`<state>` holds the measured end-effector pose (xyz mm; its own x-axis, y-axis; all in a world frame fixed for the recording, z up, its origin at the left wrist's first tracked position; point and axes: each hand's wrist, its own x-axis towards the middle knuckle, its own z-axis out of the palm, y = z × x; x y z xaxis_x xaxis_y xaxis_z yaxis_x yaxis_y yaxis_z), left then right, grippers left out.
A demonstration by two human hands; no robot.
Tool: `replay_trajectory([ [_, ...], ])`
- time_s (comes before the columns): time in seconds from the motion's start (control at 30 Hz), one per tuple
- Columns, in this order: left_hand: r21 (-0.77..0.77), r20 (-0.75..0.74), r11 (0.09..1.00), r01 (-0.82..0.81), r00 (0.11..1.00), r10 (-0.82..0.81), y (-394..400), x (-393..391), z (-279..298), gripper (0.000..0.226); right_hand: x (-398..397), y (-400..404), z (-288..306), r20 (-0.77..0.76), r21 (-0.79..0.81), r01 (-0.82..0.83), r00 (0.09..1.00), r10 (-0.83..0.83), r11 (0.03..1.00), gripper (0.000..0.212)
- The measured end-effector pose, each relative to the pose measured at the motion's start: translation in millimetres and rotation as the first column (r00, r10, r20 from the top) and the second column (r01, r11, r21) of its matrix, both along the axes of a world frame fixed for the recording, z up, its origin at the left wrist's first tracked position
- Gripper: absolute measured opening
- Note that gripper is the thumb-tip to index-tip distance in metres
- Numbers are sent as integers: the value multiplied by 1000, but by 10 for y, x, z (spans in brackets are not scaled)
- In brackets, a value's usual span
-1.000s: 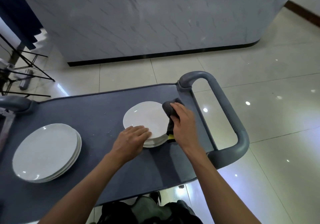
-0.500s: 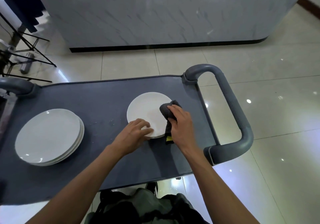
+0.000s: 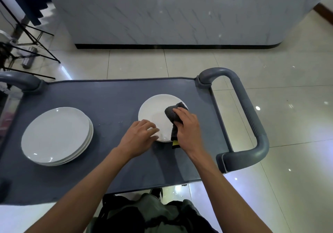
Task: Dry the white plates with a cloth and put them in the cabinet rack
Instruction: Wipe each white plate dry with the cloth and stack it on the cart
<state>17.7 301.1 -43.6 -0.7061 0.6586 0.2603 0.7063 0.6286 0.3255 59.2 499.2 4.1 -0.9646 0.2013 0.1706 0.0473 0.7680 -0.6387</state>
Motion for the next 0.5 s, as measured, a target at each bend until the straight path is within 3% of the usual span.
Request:
replay_trajectory([
  [0.5, 2, 42, 930, -367, 930, 366, -1261, -101, 294, 24, -501, -1286, 162, 25, 40, -248, 969, 247, 968, 43],
])
